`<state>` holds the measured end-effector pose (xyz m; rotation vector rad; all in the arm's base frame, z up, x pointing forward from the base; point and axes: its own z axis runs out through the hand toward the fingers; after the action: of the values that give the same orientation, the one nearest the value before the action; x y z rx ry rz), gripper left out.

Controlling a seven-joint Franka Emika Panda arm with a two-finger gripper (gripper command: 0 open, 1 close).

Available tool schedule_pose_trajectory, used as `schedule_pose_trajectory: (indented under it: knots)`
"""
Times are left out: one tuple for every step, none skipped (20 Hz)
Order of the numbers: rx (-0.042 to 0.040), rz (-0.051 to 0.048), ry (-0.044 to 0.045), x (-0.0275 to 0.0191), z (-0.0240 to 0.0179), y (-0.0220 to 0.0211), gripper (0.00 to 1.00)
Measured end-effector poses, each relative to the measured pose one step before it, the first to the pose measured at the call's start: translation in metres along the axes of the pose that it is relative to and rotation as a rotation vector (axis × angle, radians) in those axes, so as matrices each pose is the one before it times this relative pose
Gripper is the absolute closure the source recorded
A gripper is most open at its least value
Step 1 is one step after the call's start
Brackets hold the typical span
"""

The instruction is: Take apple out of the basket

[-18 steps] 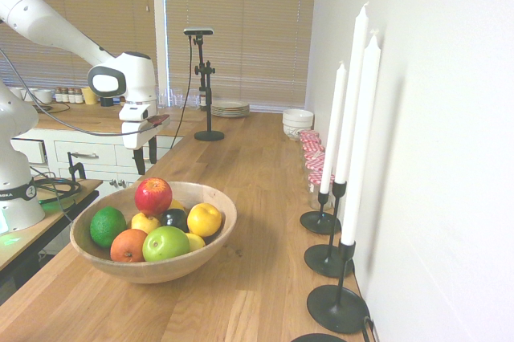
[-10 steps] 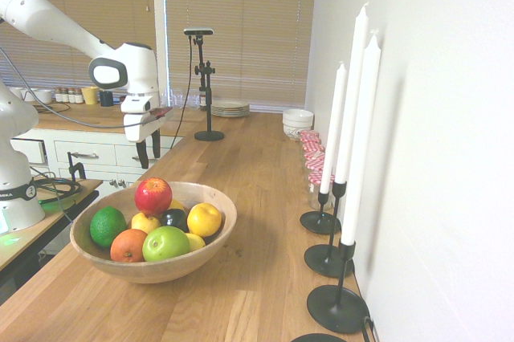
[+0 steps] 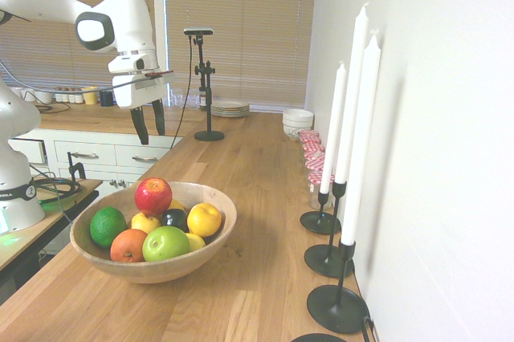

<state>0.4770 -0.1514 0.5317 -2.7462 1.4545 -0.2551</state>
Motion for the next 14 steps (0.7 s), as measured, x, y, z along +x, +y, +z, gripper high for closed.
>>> schedule_pose_trajectory:
  knots:
    - [-0.00363,0.01373,0.00054,0.01659,-0.00003,0.00917,0.0]
    - [-0.00536,0.01156,0.00065,0.01674,0.00034,0.00904,0.0]
    - [-0.00876,0.0102,-0.00211,0.01591,0.00035,0.00796,0.0]
    - [-0.00883,0.0069,-0.00271,0.01364,0.0001,0.00568,0.0]
    - [-0.00749,0.00674,-0.00081,0.01357,-0.00097,0.00481,0.0]
    - [-0.00652,0.00273,-0.00138,0.01172,-0.00098,0.00246,0.0]
    - [-0.00479,0.00256,-0.0028,0.00949,-0.00081,0.00012,0.0]
    - [-0.00195,0.00282,-0.0023,0.00818,-0.00004,-0.00115,0.0]
    - [-0.00362,0.00174,-0.0047,0.00733,0.00161,-0.00174,0.0]
    - [-0.00404,0.00008,-0.00545,0.0066,0.00394,-0.00177,0.0]
    - [-0.00469,0.00129,-0.00818,0.00642,0.00643,-0.00129,0.0]
    - [-0.00552,0.00201,-0.00927,0.00656,0.00837,-0.00038,0.0]
    - [-0.00554,0.00404,-0.01213,0.00626,0.00969,0.00028,0.0]
    - [-0.0072,0.00358,-0.01113,0.00634,0.00983,0.00044,0.0]
